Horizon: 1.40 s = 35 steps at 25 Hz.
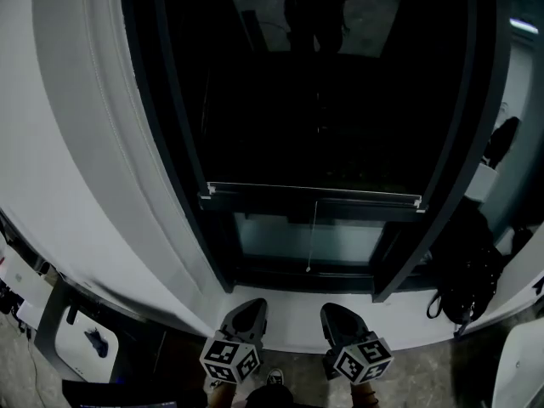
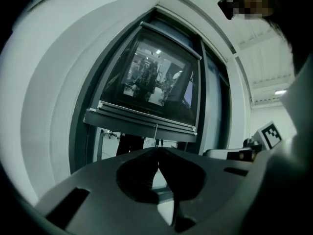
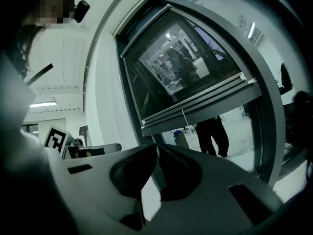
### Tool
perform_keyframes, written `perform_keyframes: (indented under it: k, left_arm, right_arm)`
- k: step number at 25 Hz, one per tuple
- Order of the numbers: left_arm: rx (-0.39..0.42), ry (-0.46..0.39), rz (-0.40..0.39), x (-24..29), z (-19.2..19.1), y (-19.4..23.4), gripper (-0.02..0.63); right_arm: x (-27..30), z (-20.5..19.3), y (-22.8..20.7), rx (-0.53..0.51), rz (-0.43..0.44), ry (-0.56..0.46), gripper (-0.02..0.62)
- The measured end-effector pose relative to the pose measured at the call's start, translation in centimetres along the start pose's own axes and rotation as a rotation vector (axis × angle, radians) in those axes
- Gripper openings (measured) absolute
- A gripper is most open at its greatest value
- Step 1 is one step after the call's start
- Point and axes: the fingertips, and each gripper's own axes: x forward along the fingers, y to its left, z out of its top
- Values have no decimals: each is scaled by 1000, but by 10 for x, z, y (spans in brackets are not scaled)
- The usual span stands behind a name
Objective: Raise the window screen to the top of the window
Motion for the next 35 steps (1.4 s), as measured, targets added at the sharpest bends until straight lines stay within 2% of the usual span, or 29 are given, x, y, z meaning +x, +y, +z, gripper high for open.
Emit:
perform_keyframes:
  k: [6, 10, 14, 17, 20, 23, 27, 30, 32, 35]
  left_arm:
    - [-3, -12, -56, 57, 26, 54, 2]
    - [85, -26, -87, 92, 44, 78, 2]
    - [216, -51, -121, 121, 73, 94, 2]
    - [338, -38, -136, 142, 96, 106, 2]
    - [549, 16, -123, 163, 110, 122, 2]
    - [789, 114, -101, 180, 118, 132, 2]
    - [1021, 245, -115, 198, 117, 134, 2]
    - [1109, 355, -150, 207, 108, 134, 13]
    - [1122, 406, -173, 211, 103, 133, 19]
    - [1138, 438, -173, 218, 102, 132, 26]
  right_arm:
    - [53, 14, -27, -31, -94, -9, 25]
    - [74, 27, -44, -103, -146, -8, 25]
    - [85, 45, -60, -190, -161, 12, 26]
    - [91, 69, -77, -320, -177, 35, 26]
    - [101, 93, -92, -461, -154, 69, 26]
    - [109, 106, -110, -608, -134, 151, 38]
    - [122, 125, -126, -736, -102, 226, 64]
    - [139, 134, -136, -845, -73, 300, 77]
    - [149, 137, -144, -931, -63, 371, 81]
    - [163, 137, -149, -1061, -31, 477, 81]
